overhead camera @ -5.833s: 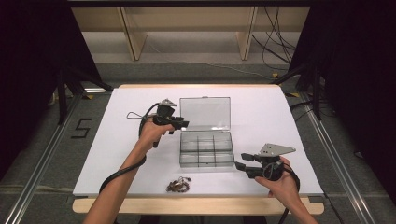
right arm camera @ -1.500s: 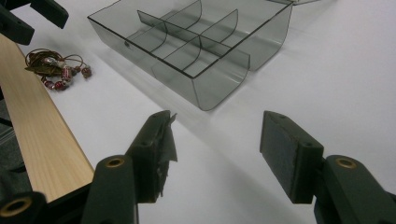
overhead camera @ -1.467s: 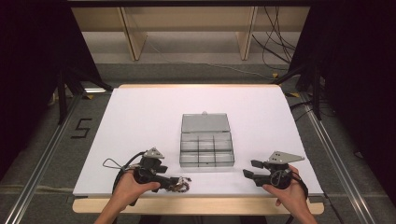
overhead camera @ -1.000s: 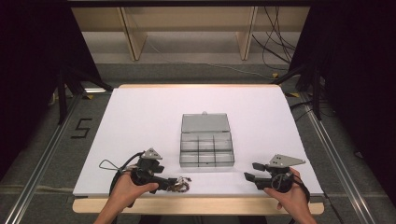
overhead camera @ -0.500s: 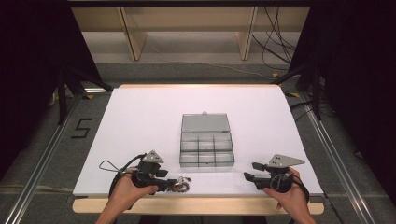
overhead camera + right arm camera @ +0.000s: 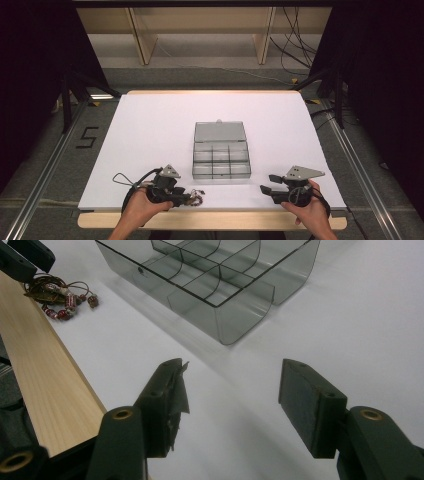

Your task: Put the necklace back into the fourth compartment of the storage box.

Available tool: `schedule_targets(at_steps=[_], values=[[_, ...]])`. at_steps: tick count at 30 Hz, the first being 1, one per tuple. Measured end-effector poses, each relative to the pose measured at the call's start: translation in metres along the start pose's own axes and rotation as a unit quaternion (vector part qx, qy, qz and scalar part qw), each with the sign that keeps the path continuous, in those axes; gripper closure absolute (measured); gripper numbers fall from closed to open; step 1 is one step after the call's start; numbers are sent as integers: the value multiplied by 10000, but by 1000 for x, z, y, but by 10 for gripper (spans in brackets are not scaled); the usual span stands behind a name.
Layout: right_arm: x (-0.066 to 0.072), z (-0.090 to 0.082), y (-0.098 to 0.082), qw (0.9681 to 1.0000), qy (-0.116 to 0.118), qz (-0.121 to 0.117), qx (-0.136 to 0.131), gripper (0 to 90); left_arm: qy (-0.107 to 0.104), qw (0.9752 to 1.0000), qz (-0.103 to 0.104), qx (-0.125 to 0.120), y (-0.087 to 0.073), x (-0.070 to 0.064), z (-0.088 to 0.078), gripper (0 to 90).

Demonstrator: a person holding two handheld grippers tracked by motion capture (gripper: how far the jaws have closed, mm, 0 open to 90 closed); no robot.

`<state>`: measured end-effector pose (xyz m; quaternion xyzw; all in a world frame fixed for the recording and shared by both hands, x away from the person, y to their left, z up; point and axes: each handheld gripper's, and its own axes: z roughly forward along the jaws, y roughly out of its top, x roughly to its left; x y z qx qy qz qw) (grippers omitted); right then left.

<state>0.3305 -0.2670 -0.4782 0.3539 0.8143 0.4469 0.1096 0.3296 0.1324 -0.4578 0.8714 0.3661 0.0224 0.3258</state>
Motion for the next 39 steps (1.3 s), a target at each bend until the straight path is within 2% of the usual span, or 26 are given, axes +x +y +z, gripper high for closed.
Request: schedule_targets(at_steps=[1, 2, 3, 4, 7, 8, 9, 15, 18, 19, 21, 23, 24, 25, 26, 27, 33, 34, 36, 37, 39], values=[[0, -1, 0, 10000, -19, -14, 29, 444, -43, 10000, -69, 7, 0, -2, 1, 646], [0, -1, 0, 10000, -30, -59, -5, 444, -9, 9995, 225, 243, 1, 1, -1, 650], [0, 0, 0, 9999, -81, -73, -18, 444, 34, 10000, -32, 58, 0, -3, 3, 665], [0, 0, 0, 9999, -76, -74, -12, 444, -3, 9995, 194, 252, 1, 1, 2, 667], [0, 0, 0, 9999, -87, -87, -2, 444, 6, 9993, 216, 292, 1, 2, 4, 678], [1, 0, 0, 10000, -45, -25, 27, 444, -2, 9991, 274, 319, 1, 2, 5, 697], [0, 0, 0, 10000, -59, -76, -4, 444, -20, 9994, 175, 287, 1, 1, 6, 697], [1, 0, 0, 10000, -29, -51, 47, 444, 37, 9986, 371, 377, 1, 2, 7, 793], [1, 1, 0, 10000, -35, -84, -7, 444, 71, 9987, 363, 357, 1, 0, 8, 823], [1, 0, 0, 10000, -46, -80, 19, 444, 106, 9992, 277, 250, 1, -2, 9, 824], [1, 0, 0, 9999, -65, -83, 4, 444, 166, 9982, 483, 312, 1, -4, 8, 825], [1, 0, 0, 9999, -66, -82, 10, 444, 224, 9985, 442, 245, 2, -5, 9, 825], [1, 0, 0, 10000, -66, -68, 21, 444, 194, 9978, 567, 279, 2, -5, 8, 825], [1, 0, 0, 10000, -66, -56, 27, 444, 229, 9982, 510, 216, 2, -6, 9, 825], [1, 0, 0, 10000, -67, -59, 22, 444, 240, 9979, 533, 269, 3, -6, 7, 825], [1, 0, 0, 10000, -60, -64, 33, 444, 266, 9973, 643, 236, 4, -7, 7, 826], [1, 0, 0, 9999, -73, -74, -26, 444, 300, 9964, 792, 105, 11, -7, 0, 826], [0, 0, 0, 10000, 23, -36, -4, 444, 330, 9967, 730, 91, 13, -8, -3, 826], [1, -1, 0, 10000, -69, -44, 4, 444, 362, 9965, 752, 8, 14, -8, -4, 826], [2, 0, 0, 10000, -79, -12, -21, 444, 353, 9957, 854, 20, 15, -8, -6, 826], [2, 0, 0, 10000, -40, 49, -1, 444, 391, 9951, 913, 2, 20, -10, -10, 826]])
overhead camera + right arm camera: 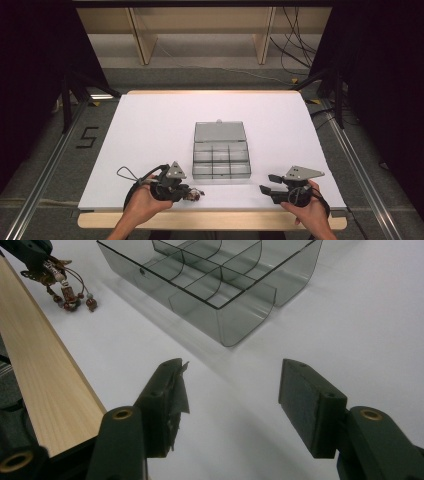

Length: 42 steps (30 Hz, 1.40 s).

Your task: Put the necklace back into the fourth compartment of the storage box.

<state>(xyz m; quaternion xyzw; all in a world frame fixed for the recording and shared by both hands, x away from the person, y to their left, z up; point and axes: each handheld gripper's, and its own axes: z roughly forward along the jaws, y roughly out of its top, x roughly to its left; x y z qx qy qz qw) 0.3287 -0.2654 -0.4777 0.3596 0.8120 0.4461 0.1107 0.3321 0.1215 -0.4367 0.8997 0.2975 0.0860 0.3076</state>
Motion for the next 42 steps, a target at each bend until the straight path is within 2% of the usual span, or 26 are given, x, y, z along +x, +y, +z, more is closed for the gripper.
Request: schedule_targets(at_steps=[1, 3, 4, 5, 6, 8, 9, 13, 14, 19, 21, 22, 23, 26, 29, 33, 36, 38, 42], values=[[1, 0, 0, 10000, 18, 28, 19, 444, -29, 10000, 53, -27, 2, 0, -2, 891], [0, 0, 0, 10000, -13, -33, -16, 444, -24, 10000, 85, -2, 7, 0, -5, 892], [-1, 0, 1, 9999, -29, -120, -25, 444, 49, 9998, 177, 27, 11, -1, -8, 892], [-1, 0, 1, 9999, -29, -120, -25, 444, 49, 9998, 177, 27, 11, -1, -8, 892], [0, 0, 0, 10000, -5, -24, -15, 444, 69, 9995, 308, 91, 16, -1, -12, 892], [0, 0, 0, 10000, 11, 10, 6, 444, 114, 9997, 228, 36, 18, -3, -13, 892], [0, 0, 0, 10000, 0, 22, 31, 444, 110, 9995, 299, 54, 20, -3, -16, 892], [0, 0, 0, 10000, -3, -36, -15, 444, 110, 9991, 400, 105, 29, -3, -24, 892], [0, 0, 0, 10000, 15, 11, 48, 444, 148, 9991, 404, 35, 32, -3, -27, 892], [-1, 0, 0, 10000, 11, -57, 25, 444, 295, 9976, 616, 72, 42, -3, -41, 892], [-2, 0, 0, 9999, -2, -140, -23, 444, 366, 9974, 626, 61, 46, -4, -46, 892], [-1, 0, 0, 10000, 22, -72, -2, 444, 397, 9971, 642, 69, 48, -3, -49, 892], [-3, 0, 1, 9998, -22, -182, -24, 444, 397, 9971, 645, 59, 50, -2, -51, 892], [-3, 0, 1, 9998, -31, -181, -27, 444, 422, 9969, 653, 70, 54, -1, -55, 892], [-2, 1, 0, 9999, 17, -123, -12, 444, 391, 9969, 683, 46, 57, 1, -57, 892], [-3, 1, 0, 9999, 5, -130, -6, 444, 360, 9974, 627, 29, 61, 2, -58, 891], [-3, 1, 0, 9999, -21, -145, 5, 444, 380, 9968, 704, 51, 65, 5, -59, 892], [-3, 1, 0, 9999, -4, -142, 1, 444, 359, 9973, 643, 19, 69, 6, -59, 891], [-3, 1, 0, 9999, -9, -143, -1, 444, 340, 9971, 684, -5, 75, 8, -58, 891]])
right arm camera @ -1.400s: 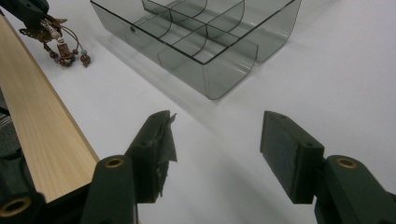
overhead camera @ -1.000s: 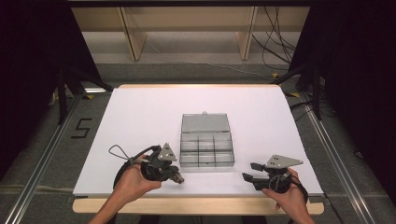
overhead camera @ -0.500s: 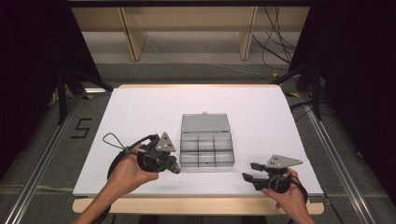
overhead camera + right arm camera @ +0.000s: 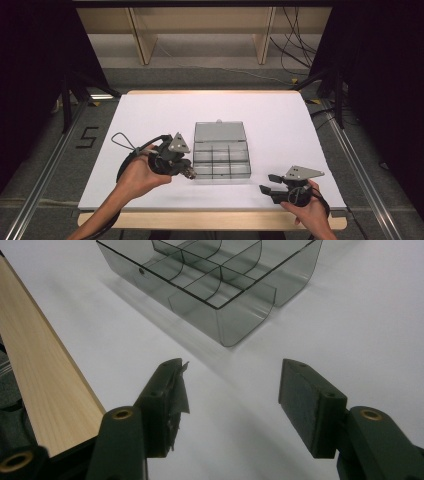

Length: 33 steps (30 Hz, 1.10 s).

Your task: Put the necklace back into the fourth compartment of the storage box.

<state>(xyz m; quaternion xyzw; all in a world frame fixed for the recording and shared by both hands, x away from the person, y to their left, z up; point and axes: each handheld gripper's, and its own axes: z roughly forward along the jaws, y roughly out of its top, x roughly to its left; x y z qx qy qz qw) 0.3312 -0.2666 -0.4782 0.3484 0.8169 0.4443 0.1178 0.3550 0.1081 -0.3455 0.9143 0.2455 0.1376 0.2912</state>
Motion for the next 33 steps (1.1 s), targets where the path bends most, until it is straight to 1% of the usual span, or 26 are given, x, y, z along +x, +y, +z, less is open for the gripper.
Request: schedule_targets(at_steps=[1, 2, 4, 6, 9, 11, 12, 13, 15, 16, 17, 18, 19, 20, 21, 23, 24, 25, 27, 29, 31, 32, 33], values=[[0, 0, 0, 10000, -2, -3, -4, 444, 21, 10000, 23, -24, 2, 0, 1, 892], [0, 0, 0, 10000, -19, -2, 1, 444, -25, 10000, -18, -22, 3, 1, 2, 892], [0, 0, 0, 10000, -23, 2, -2, 444, -9, 10000, -5, -8, 6, 2, 4, 892], [0, 0, 0, 10000, -7, 13, -8, 444, -46, 10000, 37, -23, 9, 3, 8, 892], [0, 0, 0, 10000, -7, 9, -7, 444, -34, 10000, 29, -20, 14, 5, 12, 892], [0, -1, 0, 10000, -16, 7, -11, 444, -50, 10000, 51, 12, 17, 7, 16, 891], [0, -1, 0, 10000, -49, -47, -22, 444, -56, 10000, 37, 25, 19, 7, 19, 892], [-1, -1, 0, 10000, -53, -50, -25, 444, -67, 10000, 35, 36, 20, 8, 21, 892], [-1, -1, 0, 10000, -38, -46, -33, 444, -75, 10000, 39, 49, 21, 8, 23, 892], [0, -1, 0, 10000, -35, -46, -26, 444, -67, 9999, 98, 74, 24, 10, 27, 892], [0, -1, 0, 10000, -35, -46, -26, 444, -67, 9999, 98, 74, 24, 10, 27, 891], [0, -1, 0, 10000, -7, 8, -27, 444, -39, 9999, 93, 124, 25, 12, 31, 892], [0, -1, 0, 10000, -7, 8, -27, 444, -39, 9999, 93, 124, 25, 12, 31, 891], [1, 0, 0, 10000, 0, 27, -47, 444, -34, 9999, 48, 131, 25, 13, 35, 891], [0, -1, 0, 10000, 13, 20, -17, 444, -46, 9998, 83, 172, 26, 14, 36, 891], [0, -1, 0, 10000, 1, 9, -12, 444, -68, 9997, 39, 212, 26, 16, 42, 891], [0, -1, 0, 10000, -50, -47, -36, 443, -71, 9997, 12, 225, 25, 17, 45, 892], [0, -1, 0, 10000, -50, -47, -36, 443, -87, 9997, 15, 217, 25, 18, 48, 892], [0, -1, 0, 10000, -43, -50, -25, 443, -89, 9997, -49, 236, 24, 20, 54, 892], [0, -1, 0, 10000, -41, -48, -24, 444, -109, 9995, -100, 270, 22, 22, 59, 891], [0, 0, 0, 10000, 1, 7, -7, 444, -111, 9995, -142, 272, 22, 24, 64, 891], [0, 0, 0, 10000, 2, 3, -10, 444, -119, 9994, -114, 288, 21, 25, 66, 891], [0, 0, 0, 10000, -13, 6, -7, 442, -141, 9993, -138, 325, 21, 25, 68, 891]])
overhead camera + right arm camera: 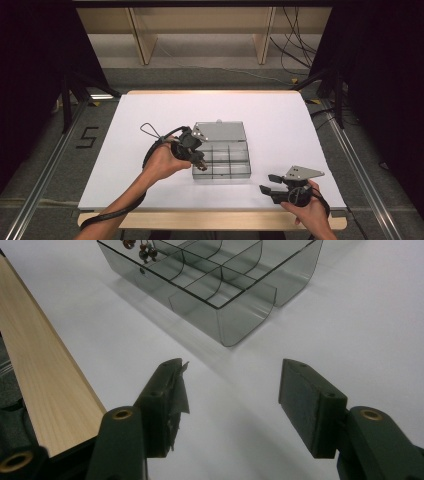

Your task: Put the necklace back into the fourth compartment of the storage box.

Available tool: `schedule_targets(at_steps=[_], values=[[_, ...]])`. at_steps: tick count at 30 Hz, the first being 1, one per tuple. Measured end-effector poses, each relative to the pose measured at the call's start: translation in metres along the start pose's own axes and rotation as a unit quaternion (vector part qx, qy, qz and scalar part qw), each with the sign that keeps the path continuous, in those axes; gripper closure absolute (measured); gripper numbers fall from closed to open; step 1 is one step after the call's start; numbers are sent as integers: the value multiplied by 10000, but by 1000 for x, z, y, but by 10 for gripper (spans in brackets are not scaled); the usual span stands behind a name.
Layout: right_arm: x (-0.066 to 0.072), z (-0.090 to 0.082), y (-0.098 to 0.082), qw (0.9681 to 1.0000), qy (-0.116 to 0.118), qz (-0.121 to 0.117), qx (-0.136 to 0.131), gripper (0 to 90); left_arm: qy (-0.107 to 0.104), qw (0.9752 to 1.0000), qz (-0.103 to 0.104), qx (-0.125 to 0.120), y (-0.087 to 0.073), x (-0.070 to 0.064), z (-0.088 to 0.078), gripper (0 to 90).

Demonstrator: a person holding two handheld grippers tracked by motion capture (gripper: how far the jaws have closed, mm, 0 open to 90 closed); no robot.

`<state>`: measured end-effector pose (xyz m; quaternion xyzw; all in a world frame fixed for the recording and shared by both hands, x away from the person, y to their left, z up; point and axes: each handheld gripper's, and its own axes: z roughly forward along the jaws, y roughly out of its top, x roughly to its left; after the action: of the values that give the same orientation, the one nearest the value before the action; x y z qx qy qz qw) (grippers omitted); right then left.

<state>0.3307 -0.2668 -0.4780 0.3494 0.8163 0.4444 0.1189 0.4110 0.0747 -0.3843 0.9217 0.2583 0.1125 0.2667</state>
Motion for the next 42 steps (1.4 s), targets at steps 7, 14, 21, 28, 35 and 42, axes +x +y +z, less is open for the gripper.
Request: schedule_targets(at_steps=[7, 14, 21, 28, 35, 42], values=[[1, 0, 0, 10000, 7, 91, 22, 442, -69, 9999, -71, 63, -1, 2, 14, 891], [1, 0, 0, 10000, 10, 98, -18, 442, -140, 9997, -156, 79, -4, 2, 24, 891], [1, 0, 0, 10000, 0, 77, 15, 441, -277, 9993, -257, 66, -8, -2, 32, 891], [1, 0, 0, 10000, 11, 82, 36, 441, -284, 9992, -270, 115, -12, -1, 36, 890], [1, 0, 0, 10000, -11, 87, 11, 441, -327, 9984, -433, 171, -16, 1, 42, 888], [2, 0, 0, 9999, -7, 109, 6, 440, -355, 9978, -531, 191, -20, 3, 46, 879]])
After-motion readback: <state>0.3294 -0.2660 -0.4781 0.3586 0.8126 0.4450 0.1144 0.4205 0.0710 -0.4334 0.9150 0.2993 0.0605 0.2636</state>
